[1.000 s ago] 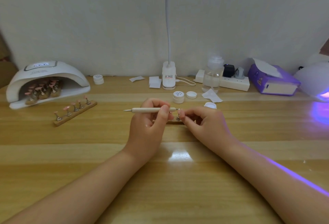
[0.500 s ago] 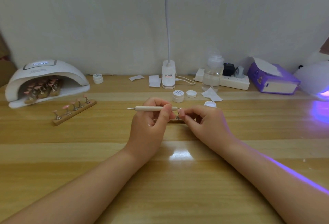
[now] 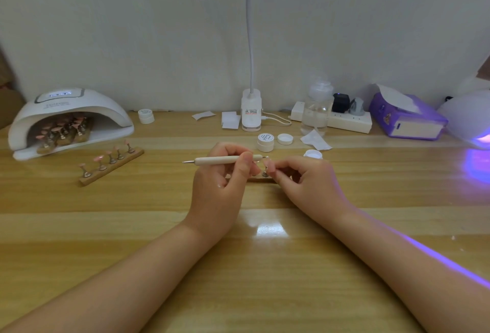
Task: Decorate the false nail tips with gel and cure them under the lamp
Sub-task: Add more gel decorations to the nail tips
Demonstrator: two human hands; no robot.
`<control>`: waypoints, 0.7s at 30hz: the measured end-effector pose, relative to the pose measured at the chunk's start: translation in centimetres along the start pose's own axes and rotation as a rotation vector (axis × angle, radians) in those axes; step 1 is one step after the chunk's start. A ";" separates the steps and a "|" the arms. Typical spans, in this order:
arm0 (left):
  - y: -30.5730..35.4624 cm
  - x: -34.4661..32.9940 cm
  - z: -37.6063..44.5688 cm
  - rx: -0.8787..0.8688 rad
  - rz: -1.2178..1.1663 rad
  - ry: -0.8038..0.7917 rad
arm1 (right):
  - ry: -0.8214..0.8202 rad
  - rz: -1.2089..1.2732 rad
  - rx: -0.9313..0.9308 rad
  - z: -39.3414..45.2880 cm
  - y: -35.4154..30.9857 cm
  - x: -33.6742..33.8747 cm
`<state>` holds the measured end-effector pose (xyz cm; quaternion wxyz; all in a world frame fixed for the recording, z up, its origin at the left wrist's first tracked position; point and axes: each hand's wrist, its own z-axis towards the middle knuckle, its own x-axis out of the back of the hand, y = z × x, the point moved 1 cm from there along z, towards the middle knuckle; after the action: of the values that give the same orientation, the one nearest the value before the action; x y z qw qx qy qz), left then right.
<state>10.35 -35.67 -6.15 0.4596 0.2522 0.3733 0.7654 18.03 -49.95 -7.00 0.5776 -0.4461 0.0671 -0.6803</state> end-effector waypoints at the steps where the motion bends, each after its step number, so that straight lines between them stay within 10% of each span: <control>1: 0.0 0.0 0.0 0.000 0.000 0.002 | 0.000 0.003 -0.001 0.0 0.0 0.0; 21: -0.1 -0.1 0.0 0.005 0.074 -0.046 | 0.019 -0.017 0.042 0.0 -0.4 0.1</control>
<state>10.47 -35.73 -6.24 0.4388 0.2844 0.3550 0.7749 17.76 -49.96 -6.74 0.5805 -0.4279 0.0545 -0.6906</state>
